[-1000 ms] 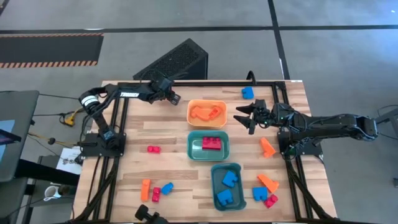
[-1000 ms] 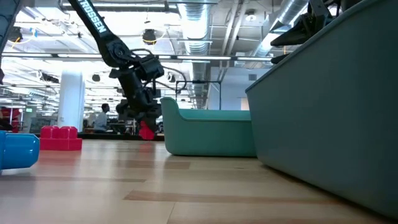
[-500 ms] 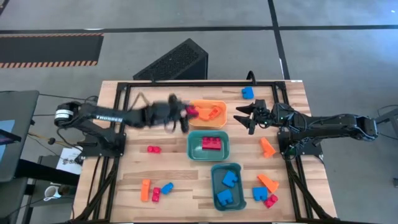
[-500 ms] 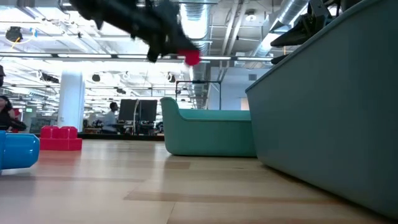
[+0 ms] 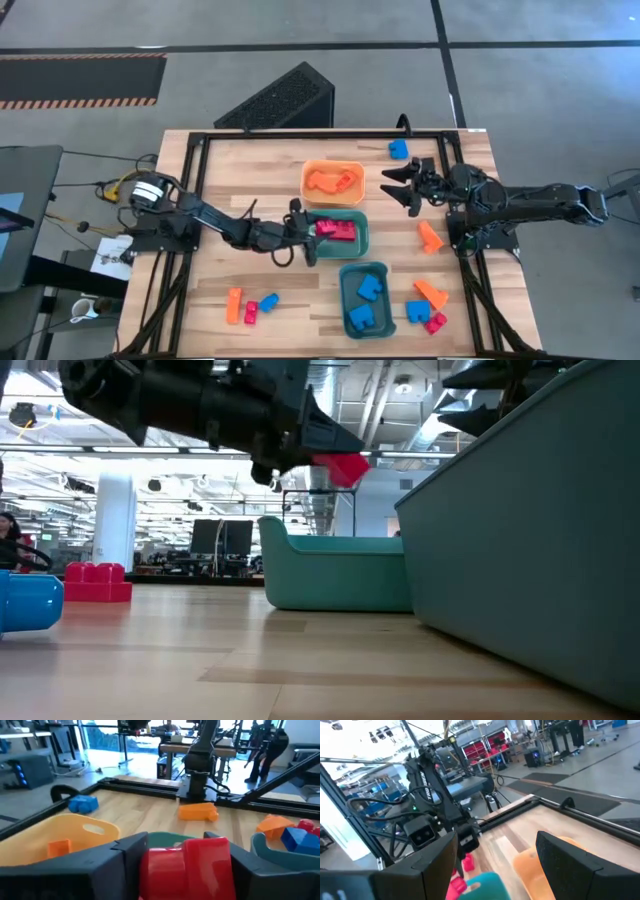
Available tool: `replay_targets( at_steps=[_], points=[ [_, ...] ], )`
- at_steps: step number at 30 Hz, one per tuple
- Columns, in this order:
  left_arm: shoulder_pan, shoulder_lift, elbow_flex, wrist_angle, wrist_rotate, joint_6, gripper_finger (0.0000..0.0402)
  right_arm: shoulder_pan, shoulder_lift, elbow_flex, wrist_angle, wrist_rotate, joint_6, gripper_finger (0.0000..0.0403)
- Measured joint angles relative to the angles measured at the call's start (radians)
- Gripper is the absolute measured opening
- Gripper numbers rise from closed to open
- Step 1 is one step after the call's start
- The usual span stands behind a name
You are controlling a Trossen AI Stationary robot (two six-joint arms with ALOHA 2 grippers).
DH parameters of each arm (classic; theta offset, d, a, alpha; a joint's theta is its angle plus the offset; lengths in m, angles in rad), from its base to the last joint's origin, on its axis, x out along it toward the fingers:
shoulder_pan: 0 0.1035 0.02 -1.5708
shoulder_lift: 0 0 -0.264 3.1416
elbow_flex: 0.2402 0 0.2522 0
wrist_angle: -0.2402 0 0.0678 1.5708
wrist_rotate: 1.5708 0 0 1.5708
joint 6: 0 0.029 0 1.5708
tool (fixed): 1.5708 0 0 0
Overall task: Sort & place blocks by color
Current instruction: Put the red game piece into the green bin, then put the blue game piece into the blue bin
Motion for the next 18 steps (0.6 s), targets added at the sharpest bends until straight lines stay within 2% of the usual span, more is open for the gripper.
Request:
replay_targets(
  at_steps=[6, 9, 12, 14, 18],
  points=[
    [0.027, 0.007, 0.029, -0.123, 0.108, -0.061, 0.0246, 0.0, -0.01, -0.001, -0.009, 0.001, -0.017, 0.0291],
    [0.035, 0.002, 0.05, -0.152, 0.104, -0.05, 0.0279, -0.011, -0.01, -0.001, -0.011, 0.003, -0.017, 0.0291],
    [0.035, -0.015, 0.065, -0.147, 0.043, -0.015, 0.0301, -0.039, -0.01, -0.001, -0.027, 0.014, -0.017, 0.0291],
    [0.035, -0.041, 0.065, -0.116, -0.011, 0.006, 0.0306, -0.067, -0.009, 0.02, -0.113, 0.06, -0.011, 0.0291],
    [0.035, -0.102, 0.06, -0.062, -0.017, 0.078, 0.0301, -0.136, 0.017, 0.113, -0.387, 0.177, -0.008, 0.0291]
  ],
)
